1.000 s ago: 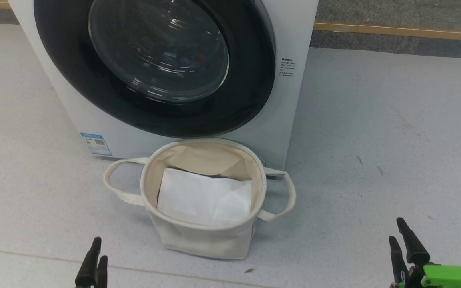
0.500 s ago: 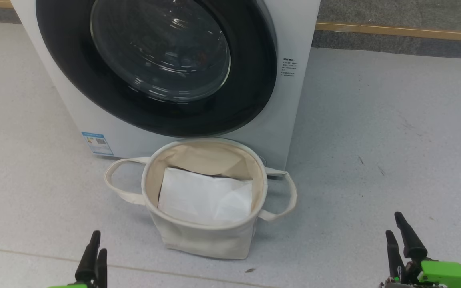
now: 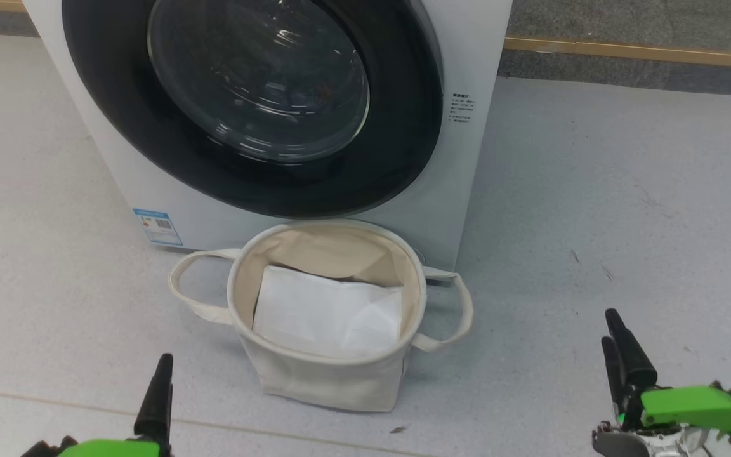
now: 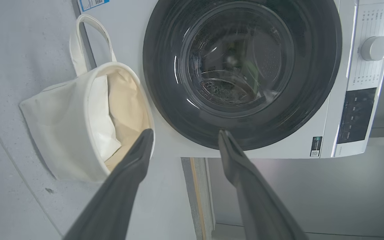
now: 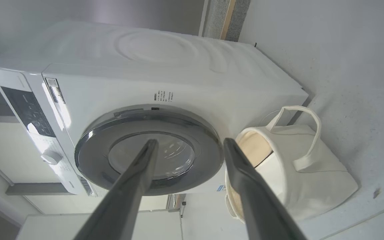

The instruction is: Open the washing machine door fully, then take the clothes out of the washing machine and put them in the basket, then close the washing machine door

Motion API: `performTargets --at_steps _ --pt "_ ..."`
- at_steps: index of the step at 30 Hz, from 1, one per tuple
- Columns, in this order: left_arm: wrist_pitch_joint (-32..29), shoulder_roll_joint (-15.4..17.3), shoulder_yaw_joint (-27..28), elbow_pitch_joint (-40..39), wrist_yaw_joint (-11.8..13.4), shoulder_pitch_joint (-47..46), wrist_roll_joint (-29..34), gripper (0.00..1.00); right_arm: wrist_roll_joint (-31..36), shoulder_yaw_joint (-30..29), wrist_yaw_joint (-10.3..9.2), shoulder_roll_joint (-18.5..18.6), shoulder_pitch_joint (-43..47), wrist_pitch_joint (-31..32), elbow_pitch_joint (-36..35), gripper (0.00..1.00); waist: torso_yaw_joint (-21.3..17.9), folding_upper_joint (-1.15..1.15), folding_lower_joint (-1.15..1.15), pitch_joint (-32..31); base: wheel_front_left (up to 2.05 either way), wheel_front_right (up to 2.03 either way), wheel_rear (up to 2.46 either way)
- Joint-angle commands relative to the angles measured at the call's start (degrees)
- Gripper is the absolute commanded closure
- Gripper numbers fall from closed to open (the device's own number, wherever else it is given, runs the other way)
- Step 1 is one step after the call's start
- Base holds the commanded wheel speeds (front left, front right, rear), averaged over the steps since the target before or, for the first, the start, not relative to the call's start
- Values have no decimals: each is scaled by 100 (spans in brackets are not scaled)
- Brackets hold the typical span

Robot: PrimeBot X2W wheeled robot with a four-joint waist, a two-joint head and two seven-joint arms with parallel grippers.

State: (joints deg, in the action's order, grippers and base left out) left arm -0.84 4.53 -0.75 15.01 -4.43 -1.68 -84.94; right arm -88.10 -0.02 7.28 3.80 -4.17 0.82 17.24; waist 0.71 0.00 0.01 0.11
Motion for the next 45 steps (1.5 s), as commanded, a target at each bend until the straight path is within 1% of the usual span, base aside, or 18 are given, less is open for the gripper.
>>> performTargets --at_steps 1,7,11,15,20,40,45 --pt "72 168 -15 -264 45 -305 235 0 347 122 9 141 -344 -82 -239 0 5 0 0 -3 0 0 0" --pt "189 351 -290 -355 131 -337 1089 0 1387 247 10 112 -381 -186 -306 0 20 0 0 0 0 0 0" --pt "257 469 -450 -351 213 -345 1694 0 1818 337 10 92 -367 -254 -298 0 31 0 0 4 0 0 0" --pt "324 560 -616 -278 349 -356 2251 0 2231 425 11 125 -372 -321 -251 0 45 0 0 -2 0 0 0" --pt "408 590 -732 -266 416 -359 2643 0 2763 534 12 128 -395 -404 -228 0 58 0 0 -7 0 0 0" --pt "726 730 -956 -468 618 -390 3922 0 4102 929 14 118 -471 -723 -631 0 117 0 -1 -46 0 0 0" --pt "827 790 -1055 -553 651 -398 4350 0 4559 1023 15 124 -496 -818 -699 0 133 0 -1 -38 0 0 0"
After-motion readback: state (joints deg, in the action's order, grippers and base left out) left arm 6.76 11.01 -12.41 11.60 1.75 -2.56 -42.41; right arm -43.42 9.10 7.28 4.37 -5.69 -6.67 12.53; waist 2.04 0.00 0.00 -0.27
